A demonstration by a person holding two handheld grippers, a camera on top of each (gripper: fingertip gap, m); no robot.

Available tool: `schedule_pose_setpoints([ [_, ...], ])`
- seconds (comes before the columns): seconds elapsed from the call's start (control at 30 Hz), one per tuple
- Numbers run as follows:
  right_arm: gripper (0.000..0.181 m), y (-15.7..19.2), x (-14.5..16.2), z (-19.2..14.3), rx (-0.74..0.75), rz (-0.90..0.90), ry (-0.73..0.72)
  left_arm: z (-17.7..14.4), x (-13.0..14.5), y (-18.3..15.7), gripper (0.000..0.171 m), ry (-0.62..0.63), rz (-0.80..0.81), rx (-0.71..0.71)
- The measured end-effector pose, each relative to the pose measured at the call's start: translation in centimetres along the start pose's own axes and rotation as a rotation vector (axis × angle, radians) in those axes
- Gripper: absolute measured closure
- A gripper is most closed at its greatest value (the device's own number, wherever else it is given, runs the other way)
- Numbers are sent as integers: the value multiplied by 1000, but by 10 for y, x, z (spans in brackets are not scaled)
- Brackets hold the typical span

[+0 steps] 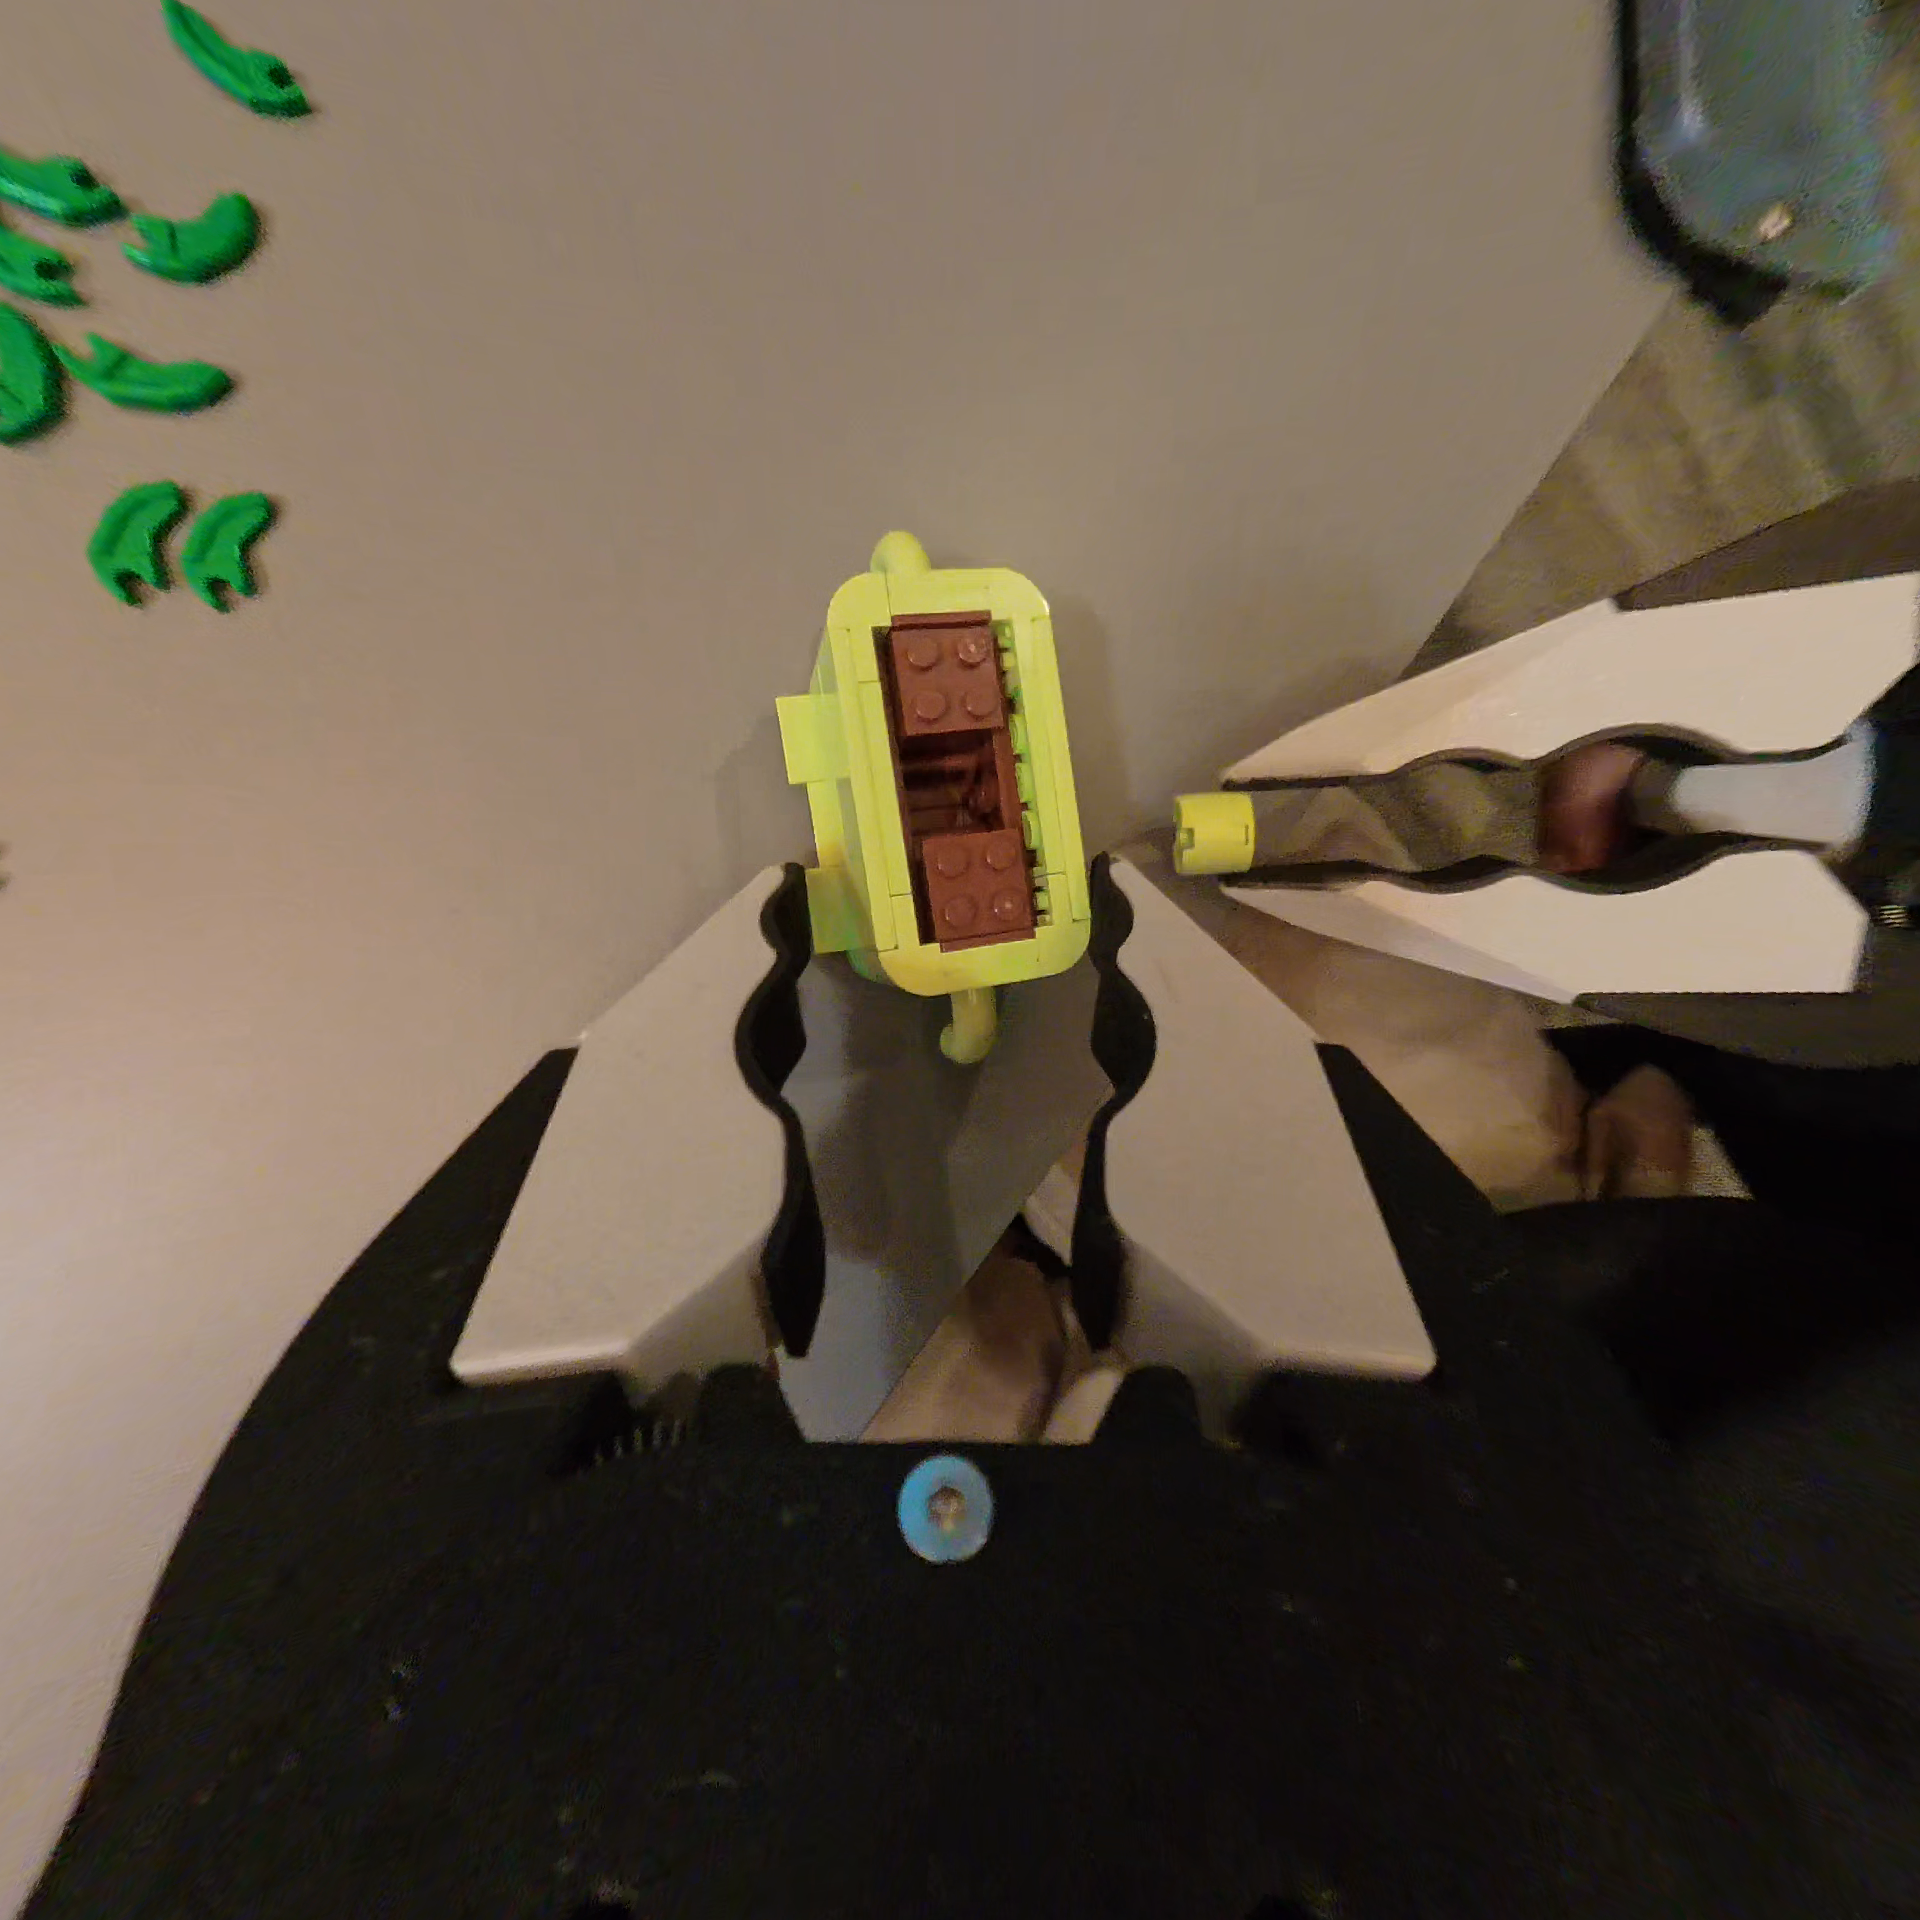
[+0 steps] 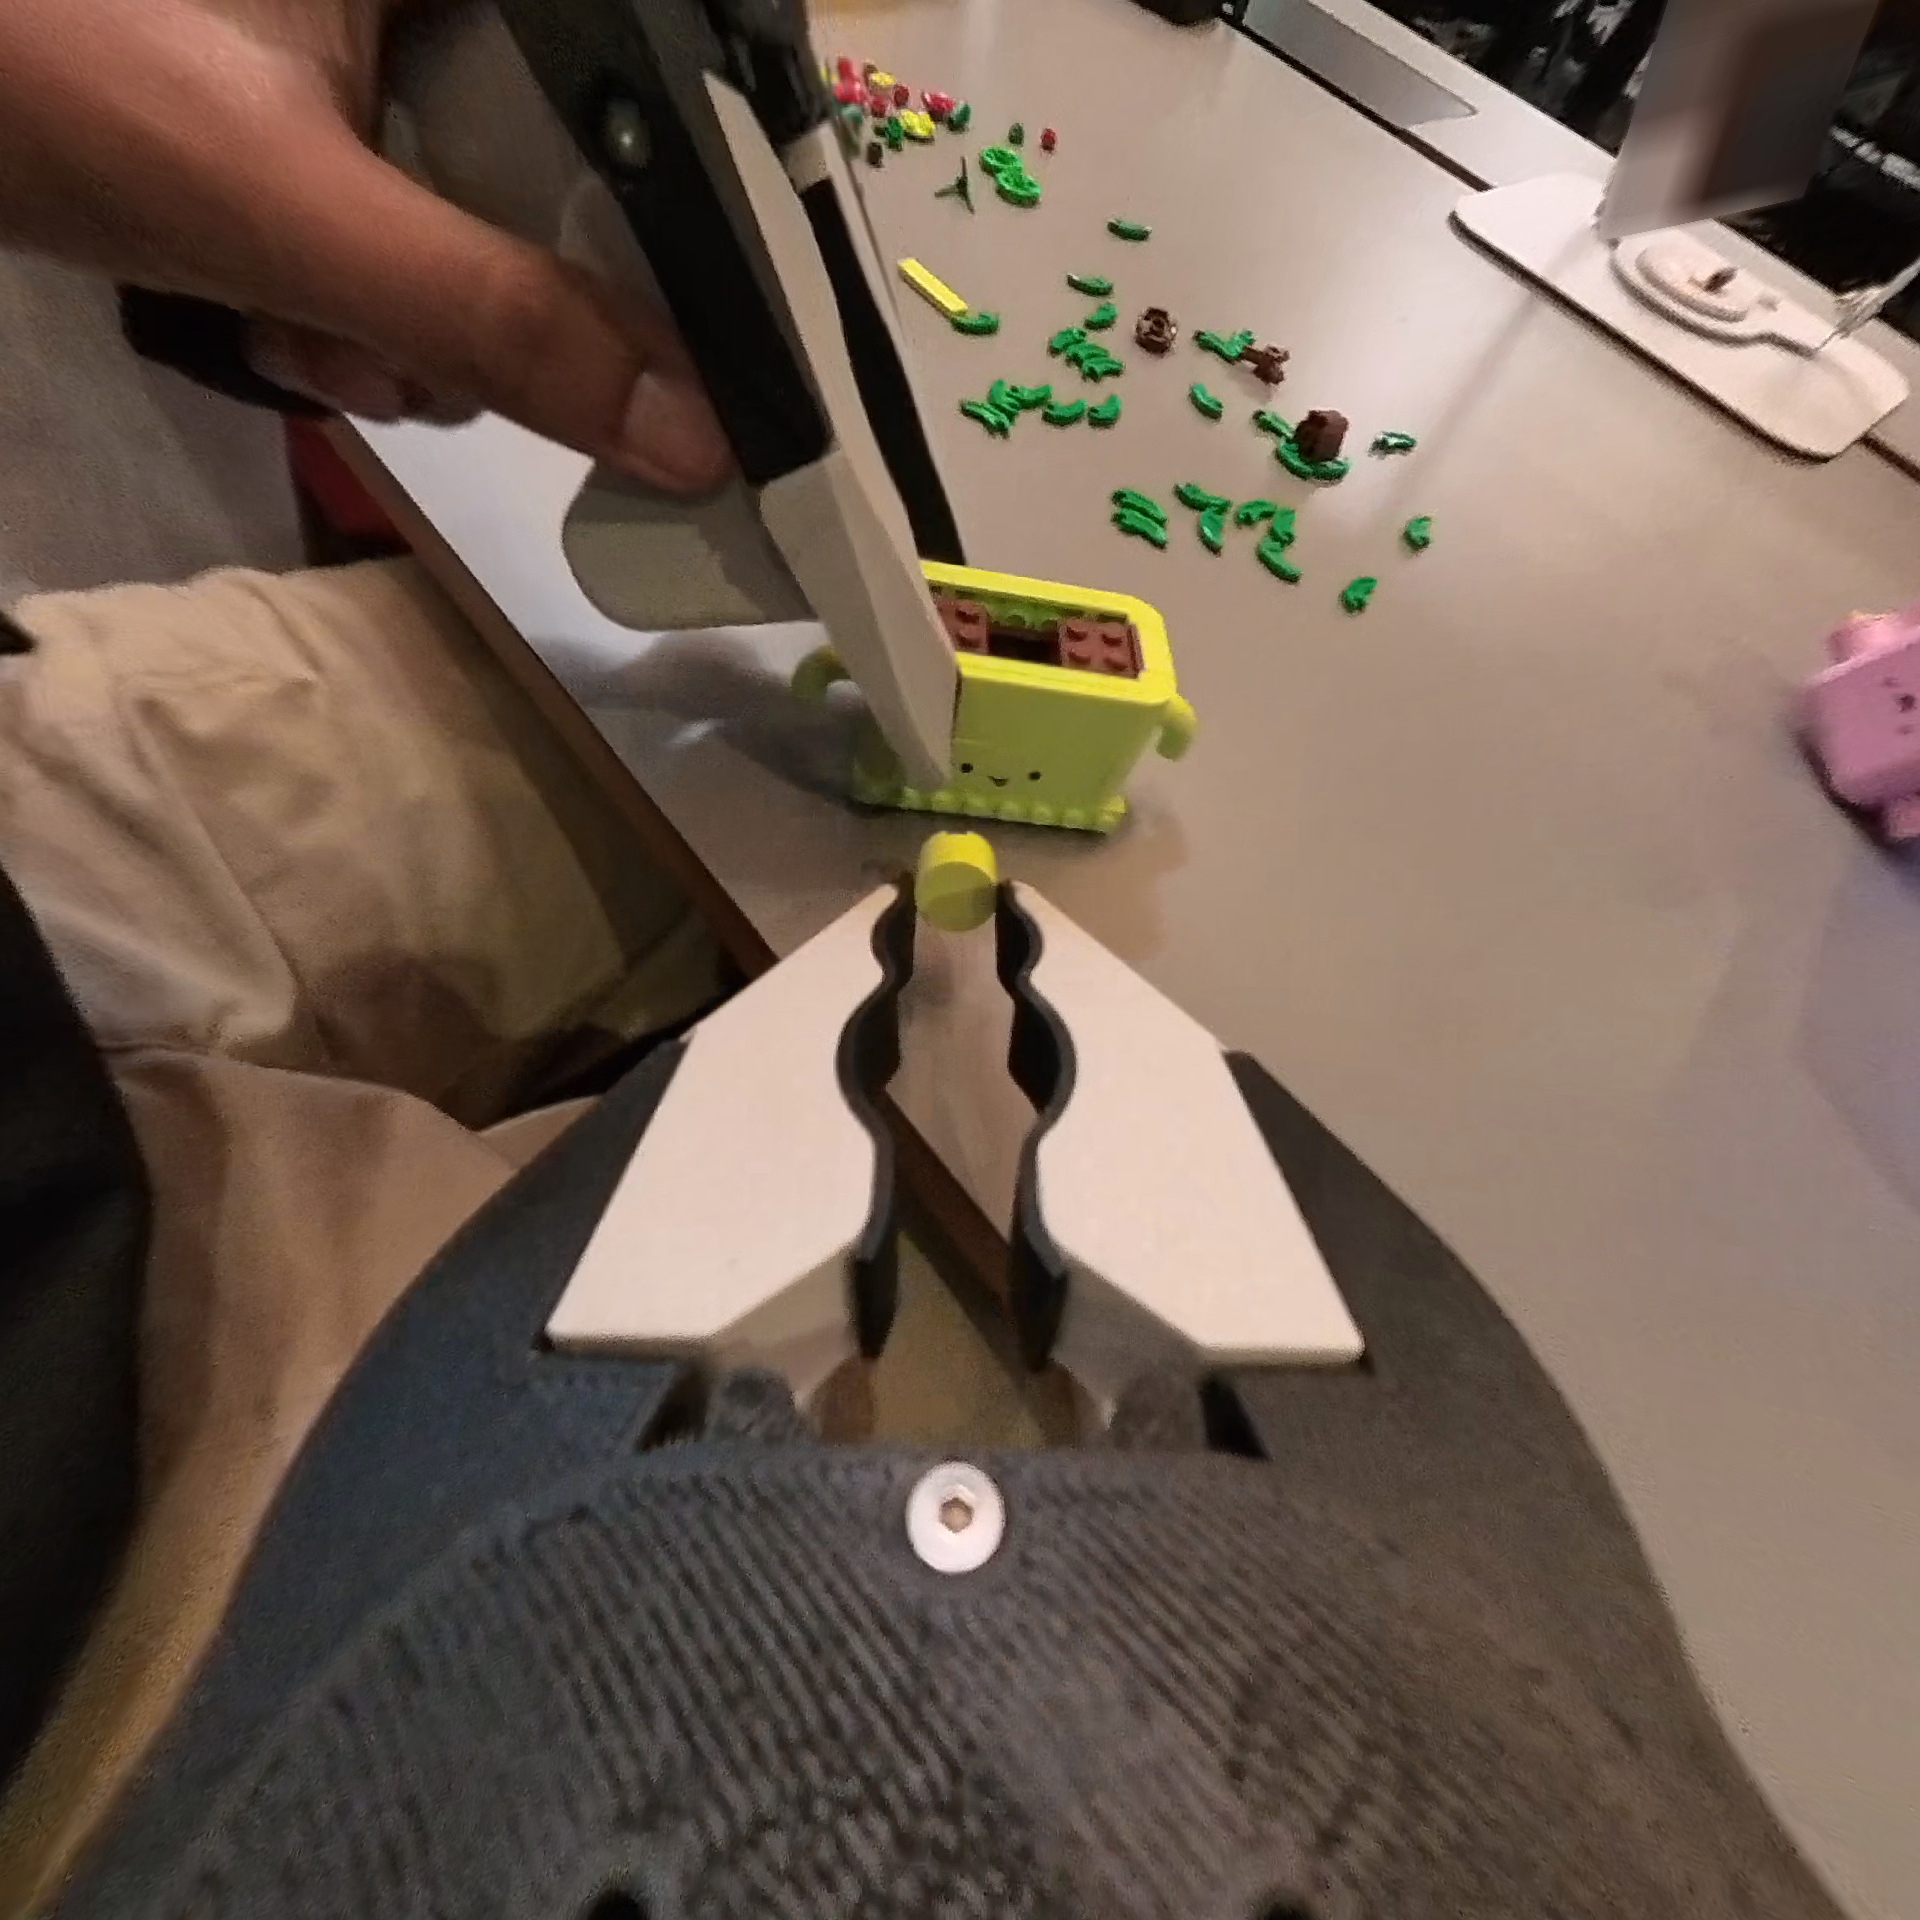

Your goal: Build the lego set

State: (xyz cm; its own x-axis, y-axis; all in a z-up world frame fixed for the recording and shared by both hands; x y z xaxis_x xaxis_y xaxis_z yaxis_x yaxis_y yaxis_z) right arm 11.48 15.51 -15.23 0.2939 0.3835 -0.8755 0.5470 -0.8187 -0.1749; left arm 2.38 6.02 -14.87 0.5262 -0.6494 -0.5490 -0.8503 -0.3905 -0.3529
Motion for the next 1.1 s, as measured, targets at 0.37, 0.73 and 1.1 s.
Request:
schedule_pose_setpoints([
  [0.37,167,5,-12,20,-95,133,25,-9,12,26,119,-148,-290,347],
  [0.73,167,13,-21,28,-83,177,50,-11,16,30,129,-215,-321,425],
  [1.1,167,23,-32,31,-1,128,104,-11,15,28,128,-226,-286,381],
])
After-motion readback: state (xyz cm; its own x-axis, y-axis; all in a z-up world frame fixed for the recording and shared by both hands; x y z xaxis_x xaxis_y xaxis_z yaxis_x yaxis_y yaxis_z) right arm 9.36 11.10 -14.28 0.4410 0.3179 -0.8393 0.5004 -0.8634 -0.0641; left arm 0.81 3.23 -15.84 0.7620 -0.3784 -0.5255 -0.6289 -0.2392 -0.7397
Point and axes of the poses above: each gripper's, where its closed fingertips meet, z out along the fingers, x out of its underside, y = z × x across the jaws, the point moved 7 cm from there along -z, back along the fingers, and after that the axes turned 3 degrees about -y, right-handed, at the moved point
